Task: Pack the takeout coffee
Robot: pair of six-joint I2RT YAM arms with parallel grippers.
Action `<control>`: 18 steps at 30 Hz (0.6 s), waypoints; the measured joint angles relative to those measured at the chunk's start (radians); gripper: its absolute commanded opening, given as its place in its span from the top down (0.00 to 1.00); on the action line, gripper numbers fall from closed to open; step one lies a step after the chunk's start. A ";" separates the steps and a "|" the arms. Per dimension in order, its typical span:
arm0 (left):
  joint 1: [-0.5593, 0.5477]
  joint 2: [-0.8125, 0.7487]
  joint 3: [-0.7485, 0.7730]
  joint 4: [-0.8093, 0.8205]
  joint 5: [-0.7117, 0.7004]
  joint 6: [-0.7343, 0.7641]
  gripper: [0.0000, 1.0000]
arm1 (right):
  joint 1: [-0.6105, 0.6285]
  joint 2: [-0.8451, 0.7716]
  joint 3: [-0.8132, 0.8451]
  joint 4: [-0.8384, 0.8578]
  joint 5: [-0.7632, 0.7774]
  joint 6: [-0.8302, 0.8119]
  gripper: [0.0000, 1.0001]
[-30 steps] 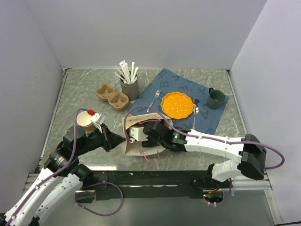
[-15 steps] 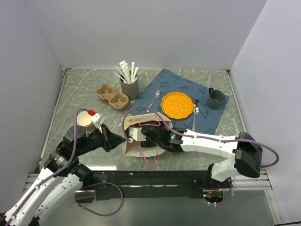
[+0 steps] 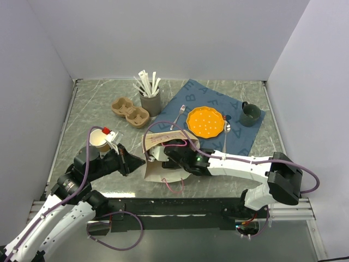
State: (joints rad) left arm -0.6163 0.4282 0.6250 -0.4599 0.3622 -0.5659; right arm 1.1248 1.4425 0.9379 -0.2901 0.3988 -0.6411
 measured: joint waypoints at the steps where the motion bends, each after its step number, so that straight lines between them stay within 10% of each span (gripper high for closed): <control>1: -0.002 0.000 0.000 -0.001 -0.003 0.000 0.99 | -0.001 0.000 -0.004 0.007 0.000 0.002 0.58; 18: -0.007 0.021 0.011 -0.016 -0.002 -0.004 0.97 | -0.004 0.000 -0.029 0.042 -0.001 0.015 0.20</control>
State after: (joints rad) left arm -0.6235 0.4496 0.6365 -0.4759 0.3607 -0.5697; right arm 1.1210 1.4422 0.9089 -0.2478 0.3977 -0.6258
